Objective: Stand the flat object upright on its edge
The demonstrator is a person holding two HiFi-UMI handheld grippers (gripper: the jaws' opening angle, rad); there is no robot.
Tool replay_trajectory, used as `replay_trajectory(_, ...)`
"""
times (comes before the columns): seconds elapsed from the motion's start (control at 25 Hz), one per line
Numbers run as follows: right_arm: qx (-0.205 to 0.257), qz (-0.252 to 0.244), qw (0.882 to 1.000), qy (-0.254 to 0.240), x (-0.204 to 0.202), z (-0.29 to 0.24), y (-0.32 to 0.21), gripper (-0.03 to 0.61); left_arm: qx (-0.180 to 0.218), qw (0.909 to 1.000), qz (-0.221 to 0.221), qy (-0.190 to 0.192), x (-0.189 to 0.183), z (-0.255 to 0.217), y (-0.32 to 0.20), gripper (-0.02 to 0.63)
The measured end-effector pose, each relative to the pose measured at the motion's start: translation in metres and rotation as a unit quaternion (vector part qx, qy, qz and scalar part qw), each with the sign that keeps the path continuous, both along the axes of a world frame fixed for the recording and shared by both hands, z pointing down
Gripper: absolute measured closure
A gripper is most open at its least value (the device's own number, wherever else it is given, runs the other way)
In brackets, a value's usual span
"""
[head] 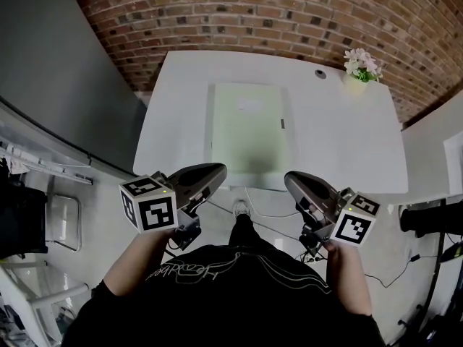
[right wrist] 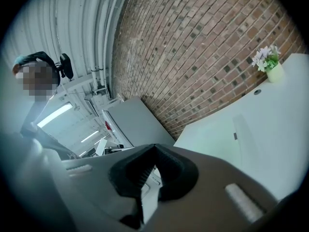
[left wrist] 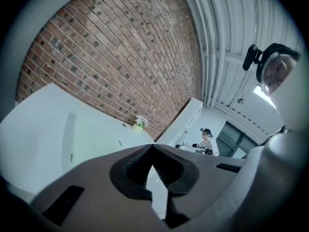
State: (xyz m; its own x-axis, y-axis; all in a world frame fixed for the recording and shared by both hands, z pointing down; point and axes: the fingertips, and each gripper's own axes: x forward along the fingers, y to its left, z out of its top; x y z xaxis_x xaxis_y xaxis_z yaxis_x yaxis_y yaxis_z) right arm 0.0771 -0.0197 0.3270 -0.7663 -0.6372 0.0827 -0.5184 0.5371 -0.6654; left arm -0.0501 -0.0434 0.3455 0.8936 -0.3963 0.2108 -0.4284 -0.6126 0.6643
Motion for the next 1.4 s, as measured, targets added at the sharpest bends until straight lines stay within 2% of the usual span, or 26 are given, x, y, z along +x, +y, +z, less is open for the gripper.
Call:
replay_trajectory(0.28, -0.014, -0.006, 1.0, -0.005, 0.008, 0.012, -0.041, 0.574, -0.009, 0.9998, -0.003, -0.016, 0.003, 0.01, -0.042, 0.611)
replay_trajectory(0.32, -0.015, -0.009, 1.0, -0.008, 0.008, 0.014, -0.045, 0.534, -0.01, 0.9998, -0.003, -0.017, 0.004, 0.013, -0.046, 0.611)
replay_trajectory(0.52, -0.024, -0.004, 1.0, -0.018, 0.017, 0.026, -0.065, 0.529, -0.027, 0.9993, -0.003, -0.025, 0.009, 0.029, -0.063, 0.609)
replay_trajectory(0.72, -0.037, 0.009, 0.999, -0.023, 0.031, 0.04, -0.082, 0.517, -0.038, 0.9979, -0.033, -0.042, 0.002, 0.044, -0.085, 0.607)
replay_trajectory(0.96, -0.056, 0.03, 0.998, -0.003, 0.051, 0.064, -0.102, 0.5, -0.058, 0.9927, -0.085, -0.064, -0.018, 0.069, -0.112, 0.556)
replay_trajectory(1.2, -0.085, 0.042, 0.995, 0.021, 0.064, 0.09, -0.117, 0.488, -0.094, 0.9885, -0.094, -0.071, -0.028, 0.101, -0.126, 0.496)
replay_trajectory(1.4, -0.111, 0.037, 0.992, 0.037, 0.07, 0.114, -0.126, 0.465, -0.126, 0.9834, -0.098, -0.086, -0.035, 0.126, -0.135, 0.471)
